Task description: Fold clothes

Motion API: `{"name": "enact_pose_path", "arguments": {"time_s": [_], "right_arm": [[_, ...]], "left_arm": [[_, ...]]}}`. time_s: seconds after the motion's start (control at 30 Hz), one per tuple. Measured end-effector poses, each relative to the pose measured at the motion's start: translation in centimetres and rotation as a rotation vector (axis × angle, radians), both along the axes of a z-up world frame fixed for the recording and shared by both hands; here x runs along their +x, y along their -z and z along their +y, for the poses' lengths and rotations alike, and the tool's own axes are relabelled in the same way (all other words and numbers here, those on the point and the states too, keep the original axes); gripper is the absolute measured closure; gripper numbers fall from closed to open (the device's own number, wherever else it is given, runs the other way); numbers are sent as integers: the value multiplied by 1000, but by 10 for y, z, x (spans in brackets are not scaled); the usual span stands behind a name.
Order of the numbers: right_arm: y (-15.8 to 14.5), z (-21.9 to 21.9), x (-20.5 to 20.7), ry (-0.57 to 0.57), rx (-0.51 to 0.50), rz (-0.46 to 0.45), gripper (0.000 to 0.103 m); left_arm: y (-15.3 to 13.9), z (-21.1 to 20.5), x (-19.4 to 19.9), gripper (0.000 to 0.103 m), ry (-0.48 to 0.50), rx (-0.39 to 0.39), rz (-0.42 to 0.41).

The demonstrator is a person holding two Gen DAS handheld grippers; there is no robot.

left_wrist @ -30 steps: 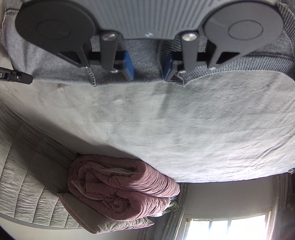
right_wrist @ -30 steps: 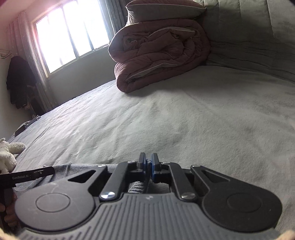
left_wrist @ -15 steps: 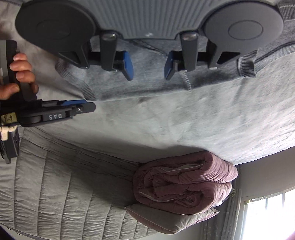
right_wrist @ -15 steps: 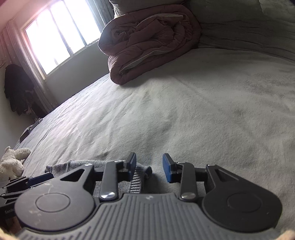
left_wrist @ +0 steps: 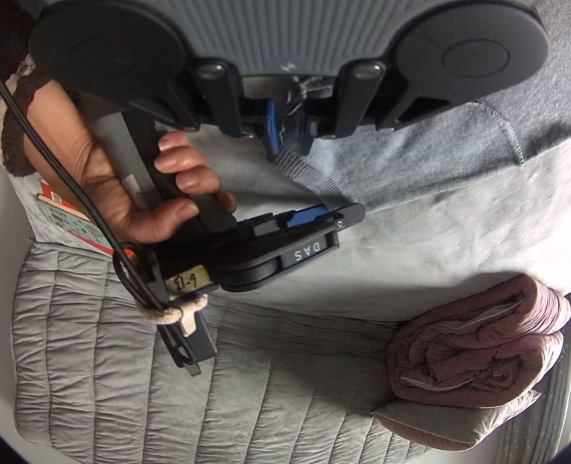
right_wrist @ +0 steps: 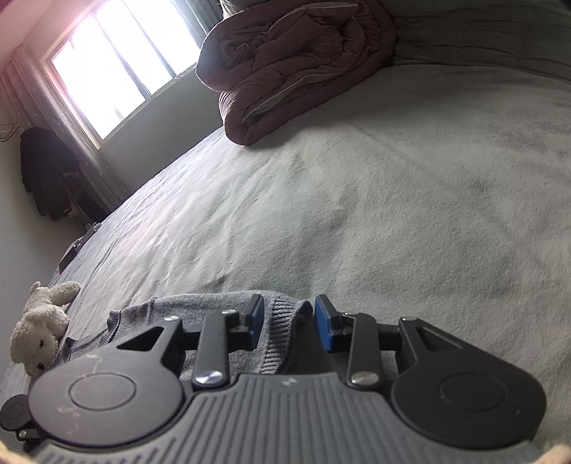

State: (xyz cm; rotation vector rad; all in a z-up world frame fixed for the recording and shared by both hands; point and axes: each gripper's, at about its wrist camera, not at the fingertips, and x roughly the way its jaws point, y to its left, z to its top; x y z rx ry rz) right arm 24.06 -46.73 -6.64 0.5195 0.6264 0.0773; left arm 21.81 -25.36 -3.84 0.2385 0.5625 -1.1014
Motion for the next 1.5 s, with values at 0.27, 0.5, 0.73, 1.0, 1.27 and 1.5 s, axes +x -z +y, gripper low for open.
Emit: {"name": "enact_pose_path", "arguments": {"time_s": [0.27, 0.5, 0.73, 1.0, 1.27, 1.5], "right_arm": [[1, -3, 1, -13, 31, -7, 70], [1, 0, 0, 14, 13, -50, 96], [5, 8, 4, 46, -108, -28, 96], [-8, 13, -4, 33, -147, -86, 69], [-19, 42, -9, -112, -195, -159, 53], [-14, 75, -4, -273, -279, -170, 51]], "left_arm": [[18, -29, -7, 75, 36, 124, -71], [15, -31, 6, 99, -34, 73, -14], [25, -26, 20, 96, -9, -22, 158], [10, 4, 13, 65, -78, -85, 143], [-1, 64, 13, 43, -280, -127, 97], [8, 145, 13, 39, -480, -118, 102]]}}
